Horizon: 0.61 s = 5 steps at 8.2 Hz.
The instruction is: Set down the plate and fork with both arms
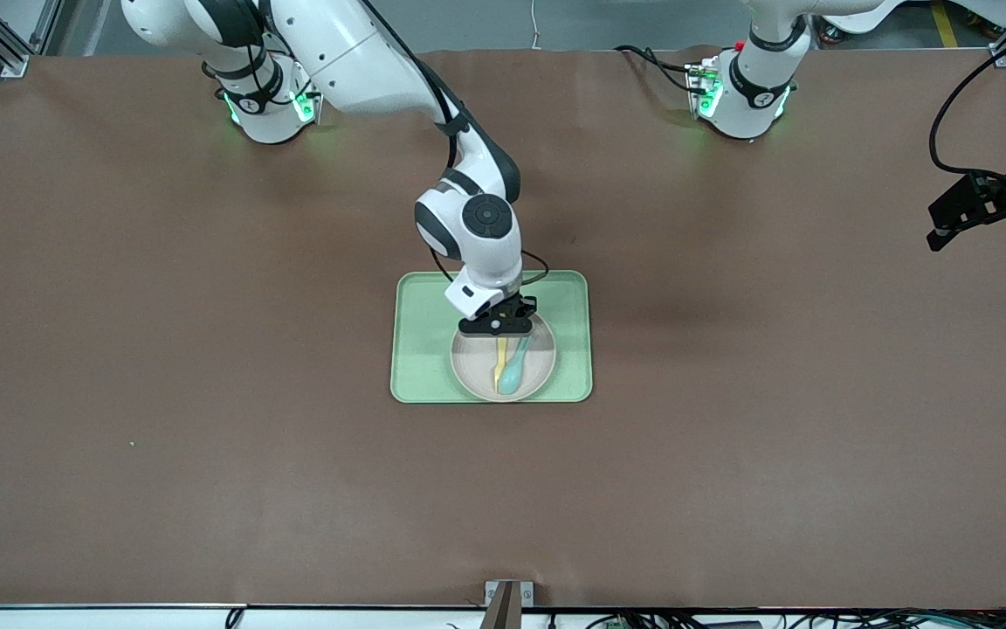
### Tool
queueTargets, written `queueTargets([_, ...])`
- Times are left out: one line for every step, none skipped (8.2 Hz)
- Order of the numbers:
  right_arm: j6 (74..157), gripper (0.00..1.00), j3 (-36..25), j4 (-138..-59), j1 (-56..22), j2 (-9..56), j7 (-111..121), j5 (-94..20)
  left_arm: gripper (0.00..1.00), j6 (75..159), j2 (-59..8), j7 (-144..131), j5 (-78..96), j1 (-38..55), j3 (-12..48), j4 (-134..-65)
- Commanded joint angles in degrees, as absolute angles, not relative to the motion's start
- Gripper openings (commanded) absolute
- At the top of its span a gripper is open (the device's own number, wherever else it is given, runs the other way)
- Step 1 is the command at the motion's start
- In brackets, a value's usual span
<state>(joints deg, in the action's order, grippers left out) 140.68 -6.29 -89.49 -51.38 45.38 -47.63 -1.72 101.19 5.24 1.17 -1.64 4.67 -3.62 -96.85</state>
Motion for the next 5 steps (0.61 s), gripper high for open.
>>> queueTargets([140.28,0.00,-6.59,-89.04,-51.24,45.36,-49.22,-1.49,1.00,99.67,4.66,1.14,-1.85,4.66,-3.60,-95.10])
queueTargets([137.23,0.00,-6.77,-88.77,-50.98,44.05,-49.04,-1.76,1.00,99.67,4.75,0.97,-1.85,4.75,-3.60,-95.10])
queueTargets([132.41,0.00,-6.59,-88.60,-49.85,40.55,-48.87,-2.02,1.00,99.67,4.92,0.97,-1.85,4.66,-3.60,-95.10])
queueTargets([128.62,0.00,-6.42,-88.77,-48.88,37.56,-48.61,-3.24,1.00,99.58,5.01,0.97,-1.93,4.66,-3.60,-95.10])
queueTargets([127.19,0.00,-6.42,-89.29,-48.08,35.62,-47.82,-4.03,1.00,99.58,5.10,0.97,-1.93,4.66,-3.60,-95.01])
